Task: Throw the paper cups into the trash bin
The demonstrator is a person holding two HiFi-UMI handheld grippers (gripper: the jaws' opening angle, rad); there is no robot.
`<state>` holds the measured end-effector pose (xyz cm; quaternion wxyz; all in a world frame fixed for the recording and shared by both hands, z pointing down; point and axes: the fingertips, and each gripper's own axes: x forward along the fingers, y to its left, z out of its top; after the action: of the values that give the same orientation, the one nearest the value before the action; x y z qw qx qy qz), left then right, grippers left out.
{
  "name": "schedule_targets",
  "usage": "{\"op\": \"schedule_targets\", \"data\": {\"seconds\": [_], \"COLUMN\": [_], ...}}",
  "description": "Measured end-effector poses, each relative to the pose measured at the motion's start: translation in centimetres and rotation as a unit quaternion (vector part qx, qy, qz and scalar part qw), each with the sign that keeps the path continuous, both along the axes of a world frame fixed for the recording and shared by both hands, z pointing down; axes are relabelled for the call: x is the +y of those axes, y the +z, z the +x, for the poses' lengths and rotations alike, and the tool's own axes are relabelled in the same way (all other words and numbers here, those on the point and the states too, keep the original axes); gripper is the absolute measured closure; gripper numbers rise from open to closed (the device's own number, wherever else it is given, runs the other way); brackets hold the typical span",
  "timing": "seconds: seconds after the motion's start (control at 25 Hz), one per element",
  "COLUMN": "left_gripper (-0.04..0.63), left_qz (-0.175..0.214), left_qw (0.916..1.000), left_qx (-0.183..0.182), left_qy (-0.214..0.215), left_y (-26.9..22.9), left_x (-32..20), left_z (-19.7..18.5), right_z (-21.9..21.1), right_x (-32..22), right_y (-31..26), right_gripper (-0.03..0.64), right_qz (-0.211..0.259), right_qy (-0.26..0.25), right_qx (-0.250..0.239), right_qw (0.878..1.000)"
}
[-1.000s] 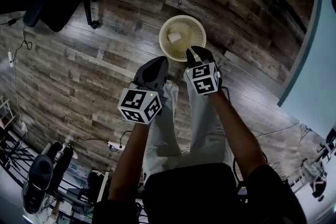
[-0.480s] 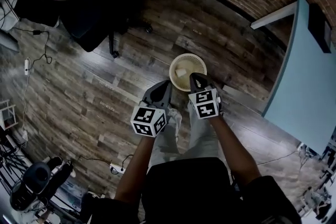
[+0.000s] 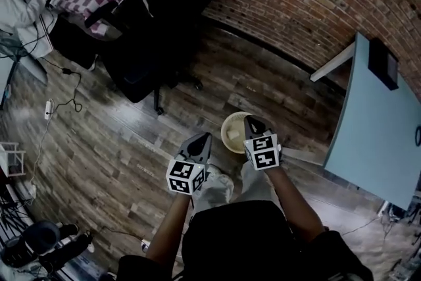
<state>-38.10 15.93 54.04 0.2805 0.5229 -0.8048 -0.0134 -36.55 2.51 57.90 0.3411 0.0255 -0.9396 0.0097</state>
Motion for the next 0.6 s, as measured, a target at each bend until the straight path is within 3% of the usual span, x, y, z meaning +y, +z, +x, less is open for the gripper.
{"op": "schedule_targets", "data": {"seconds": [0.6], "left_gripper": [0.586], "left_qz": [0.055], "left_qw": [0.9980], "left_qx": [-0.014], "left_qy": [-0.030], "left_y": [-4.2], "left_x": [3.6], "left_z": [-1.9], "right_z": [-0.2], "right_x": [4.2], "right_y": [-6.1], "right_gripper": [0.612], "right_qz": [-0.034], "right_qy": [-0.006], "right_qx": [-0.053], "right_qw": [0.998]}}
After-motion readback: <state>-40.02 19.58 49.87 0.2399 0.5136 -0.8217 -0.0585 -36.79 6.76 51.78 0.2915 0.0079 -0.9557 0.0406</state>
